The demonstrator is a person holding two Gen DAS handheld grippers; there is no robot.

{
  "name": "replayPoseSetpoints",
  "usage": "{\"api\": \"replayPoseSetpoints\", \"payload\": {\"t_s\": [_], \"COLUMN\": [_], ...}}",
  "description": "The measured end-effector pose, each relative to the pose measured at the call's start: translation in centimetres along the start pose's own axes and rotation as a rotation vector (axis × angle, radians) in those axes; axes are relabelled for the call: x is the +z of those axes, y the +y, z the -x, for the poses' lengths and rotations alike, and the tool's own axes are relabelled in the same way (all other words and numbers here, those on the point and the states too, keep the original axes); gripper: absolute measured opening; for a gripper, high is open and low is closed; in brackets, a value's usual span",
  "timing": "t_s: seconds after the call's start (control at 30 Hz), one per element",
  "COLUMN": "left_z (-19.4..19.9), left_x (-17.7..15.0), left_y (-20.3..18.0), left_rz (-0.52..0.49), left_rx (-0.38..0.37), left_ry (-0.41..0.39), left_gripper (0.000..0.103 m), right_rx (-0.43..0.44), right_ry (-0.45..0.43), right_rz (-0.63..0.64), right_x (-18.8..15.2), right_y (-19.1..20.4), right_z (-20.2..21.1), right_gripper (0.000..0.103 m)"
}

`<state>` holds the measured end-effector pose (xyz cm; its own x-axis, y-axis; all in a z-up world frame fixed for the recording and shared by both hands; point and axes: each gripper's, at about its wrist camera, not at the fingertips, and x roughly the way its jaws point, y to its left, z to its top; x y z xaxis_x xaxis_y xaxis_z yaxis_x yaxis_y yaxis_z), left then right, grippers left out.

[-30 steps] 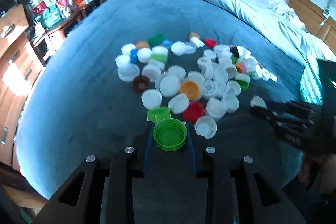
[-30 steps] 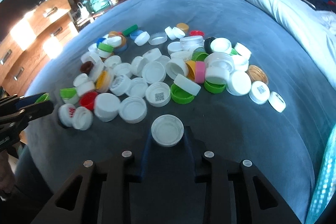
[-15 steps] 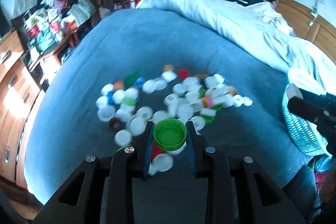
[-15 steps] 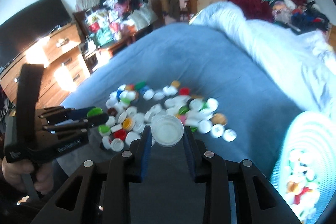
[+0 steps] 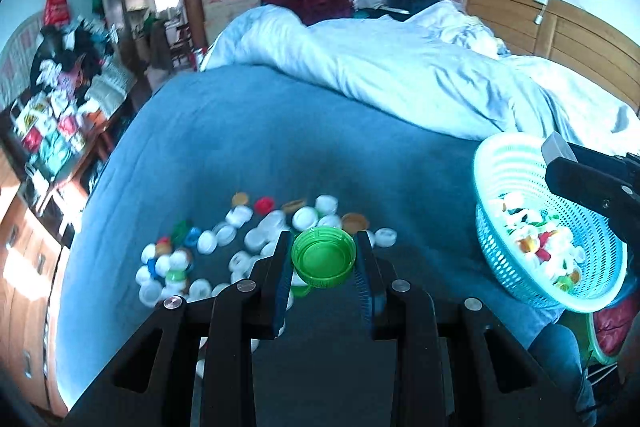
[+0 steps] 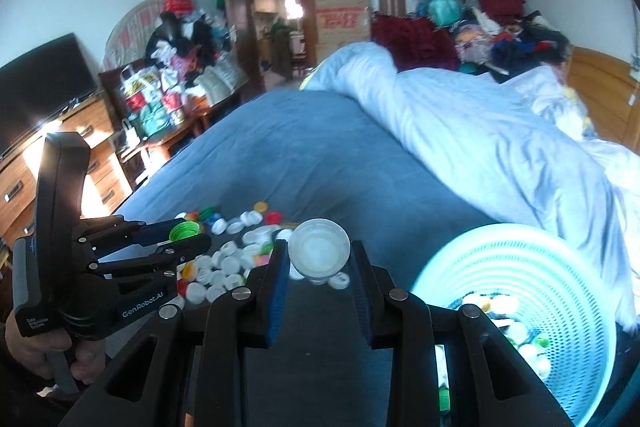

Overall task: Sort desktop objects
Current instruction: 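Carry both caps over the blue basket and open both tools to drop them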

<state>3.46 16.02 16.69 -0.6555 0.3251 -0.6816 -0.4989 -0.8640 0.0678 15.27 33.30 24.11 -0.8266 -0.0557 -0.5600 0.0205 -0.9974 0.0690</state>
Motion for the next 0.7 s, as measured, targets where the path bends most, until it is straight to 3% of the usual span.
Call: {"api": "replayPoseSetpoints", "payload": {"t_s": [0.7], "left_z": [-0.2], "left_x": [5.0], "left_y": [-12.0], "left_rz": [-0.172], "left_rx": [-0.061], "left_ry": [-0.055], "left_gripper": [0.025], "right_rx": [-0.137], "right_ry": [-0.049], "right_rz": [-0.133], "right_x": [-2.2], "right_y": [-8.4], "right_z": [6.1], "right_gripper": [0.033]}}
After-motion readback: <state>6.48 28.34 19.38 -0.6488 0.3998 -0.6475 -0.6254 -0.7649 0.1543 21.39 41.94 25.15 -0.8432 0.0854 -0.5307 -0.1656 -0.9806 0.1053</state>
